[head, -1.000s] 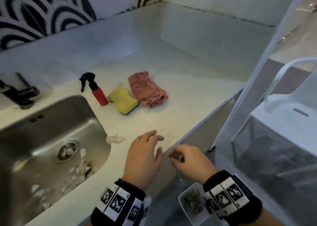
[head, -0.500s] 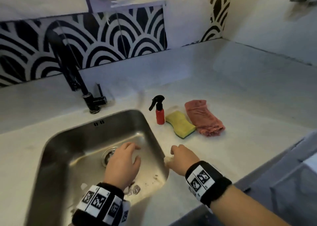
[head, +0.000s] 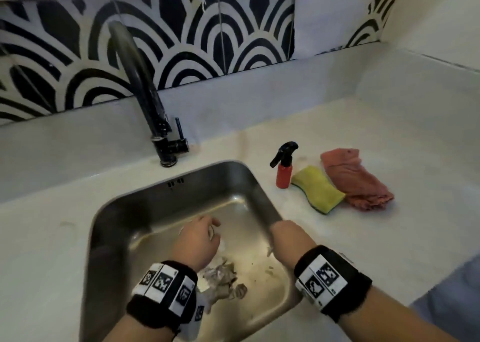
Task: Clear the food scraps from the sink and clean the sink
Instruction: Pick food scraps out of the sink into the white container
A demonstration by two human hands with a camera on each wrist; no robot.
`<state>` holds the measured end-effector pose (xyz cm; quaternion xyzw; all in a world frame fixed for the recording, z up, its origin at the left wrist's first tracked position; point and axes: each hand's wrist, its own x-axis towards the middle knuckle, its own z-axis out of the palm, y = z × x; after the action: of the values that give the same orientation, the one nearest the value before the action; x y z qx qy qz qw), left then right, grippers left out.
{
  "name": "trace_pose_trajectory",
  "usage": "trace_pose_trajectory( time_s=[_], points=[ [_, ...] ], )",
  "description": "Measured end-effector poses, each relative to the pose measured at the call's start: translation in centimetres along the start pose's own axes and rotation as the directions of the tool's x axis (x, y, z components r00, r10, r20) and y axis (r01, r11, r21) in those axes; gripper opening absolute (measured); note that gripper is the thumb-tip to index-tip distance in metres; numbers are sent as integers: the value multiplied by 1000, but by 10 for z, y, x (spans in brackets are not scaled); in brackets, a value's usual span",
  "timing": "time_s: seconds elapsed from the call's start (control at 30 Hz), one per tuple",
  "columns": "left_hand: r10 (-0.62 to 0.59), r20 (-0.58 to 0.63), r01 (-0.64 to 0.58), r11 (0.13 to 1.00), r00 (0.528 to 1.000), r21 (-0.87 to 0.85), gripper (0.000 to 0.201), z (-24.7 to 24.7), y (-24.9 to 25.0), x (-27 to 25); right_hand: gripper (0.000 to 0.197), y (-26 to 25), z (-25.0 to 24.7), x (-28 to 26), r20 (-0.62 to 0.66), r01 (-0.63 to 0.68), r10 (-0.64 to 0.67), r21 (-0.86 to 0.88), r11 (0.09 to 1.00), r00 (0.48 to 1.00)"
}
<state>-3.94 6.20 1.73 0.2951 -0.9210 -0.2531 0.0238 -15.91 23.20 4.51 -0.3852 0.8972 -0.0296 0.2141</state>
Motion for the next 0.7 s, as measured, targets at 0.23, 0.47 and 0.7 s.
trace_pose_trajectory(
  time_s=[0.23, 0.47, 0.7],
  points=[
    [-82, 323, 47, 993, 943, 113, 34, 30, -59, 24, 19, -50, 6, 28, -8, 88, -88, 180, 980, 996],
    [-165, 548, 128, 986, 820, 105, 42, 98, -86, 32, 19, -62, 17, 53, 76, 80, -91, 136, 987, 993],
    [-186, 552, 144, 982, 813, 119, 35, 128, -93, 33, 19, -58, 19, 58, 117, 77, -85, 66, 995, 990]
  ],
)
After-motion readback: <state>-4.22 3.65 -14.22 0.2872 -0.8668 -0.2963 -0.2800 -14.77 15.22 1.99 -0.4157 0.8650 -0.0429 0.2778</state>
